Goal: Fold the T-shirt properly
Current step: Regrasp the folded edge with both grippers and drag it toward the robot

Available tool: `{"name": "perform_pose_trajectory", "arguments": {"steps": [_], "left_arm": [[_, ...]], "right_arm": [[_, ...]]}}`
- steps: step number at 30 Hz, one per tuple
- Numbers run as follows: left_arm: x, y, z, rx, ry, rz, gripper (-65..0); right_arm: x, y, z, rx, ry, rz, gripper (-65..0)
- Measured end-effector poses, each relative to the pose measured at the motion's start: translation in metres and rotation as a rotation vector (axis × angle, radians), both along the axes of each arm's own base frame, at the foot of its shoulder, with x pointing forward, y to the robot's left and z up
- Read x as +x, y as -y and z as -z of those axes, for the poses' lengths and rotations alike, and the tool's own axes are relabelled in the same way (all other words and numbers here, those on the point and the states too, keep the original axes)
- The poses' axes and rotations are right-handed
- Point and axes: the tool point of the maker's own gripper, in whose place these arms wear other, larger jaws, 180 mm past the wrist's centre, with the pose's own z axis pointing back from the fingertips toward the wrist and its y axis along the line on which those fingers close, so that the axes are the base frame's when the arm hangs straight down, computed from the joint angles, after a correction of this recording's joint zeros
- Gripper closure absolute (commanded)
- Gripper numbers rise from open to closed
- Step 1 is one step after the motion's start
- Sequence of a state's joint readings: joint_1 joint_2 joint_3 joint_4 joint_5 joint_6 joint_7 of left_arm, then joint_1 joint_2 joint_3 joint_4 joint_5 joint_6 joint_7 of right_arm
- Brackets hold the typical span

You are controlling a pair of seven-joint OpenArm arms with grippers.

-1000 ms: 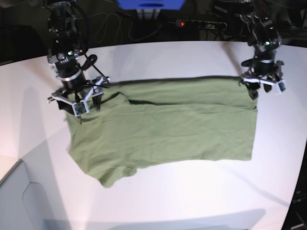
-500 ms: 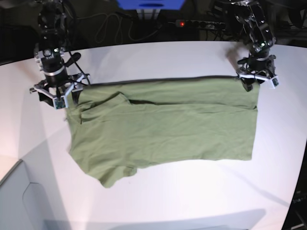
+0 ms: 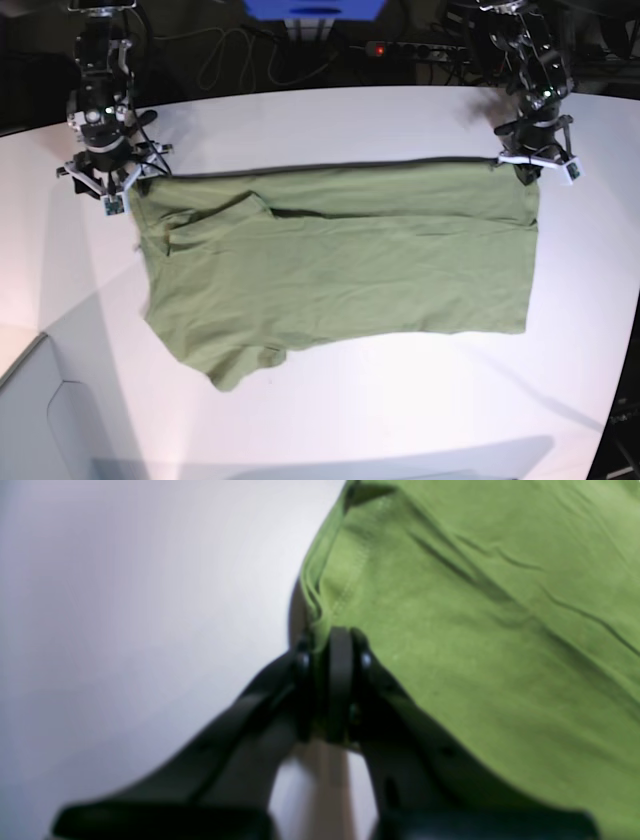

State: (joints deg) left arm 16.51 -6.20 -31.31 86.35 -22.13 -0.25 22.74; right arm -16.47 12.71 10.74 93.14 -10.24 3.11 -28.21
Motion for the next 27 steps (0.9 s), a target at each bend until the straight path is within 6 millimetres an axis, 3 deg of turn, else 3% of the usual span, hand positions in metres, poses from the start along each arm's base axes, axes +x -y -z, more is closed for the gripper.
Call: {"name": "perform_pose_trajectory", "arguments": {"steps": [2,9,17,24,27], "left_arm": [[0.0,0.0,0.0,0.0,0.0,0.0,0.0],[0.0,0.0,0.0,0.0,0.0,0.0,0.0],[-0.002,0.002,-0.004,0.0,-0.012,0.012,0.0],[-0.003,0.008,-0.029,0.037,0.012,0.043,0.0],[0.001,0.009,-0.039,0.054,0.033,0.057,0.0]], "right_arm": [[0.002,0.001,0.003,0.003,0.004,0.001,-30.4],[-0.002,-0.01,0.009,0.026,-0.03,-0.083,-0.2],[-0.005,-0.017,0.003,0.011,-0.056,-0.136,-0.2],[0.011,-0.021,-0.049,-0.057,0.008,-0.171,-0.2],[0.017,-0.021,-0.059,-0.07,0.019,-0.167,-0.2]]}}
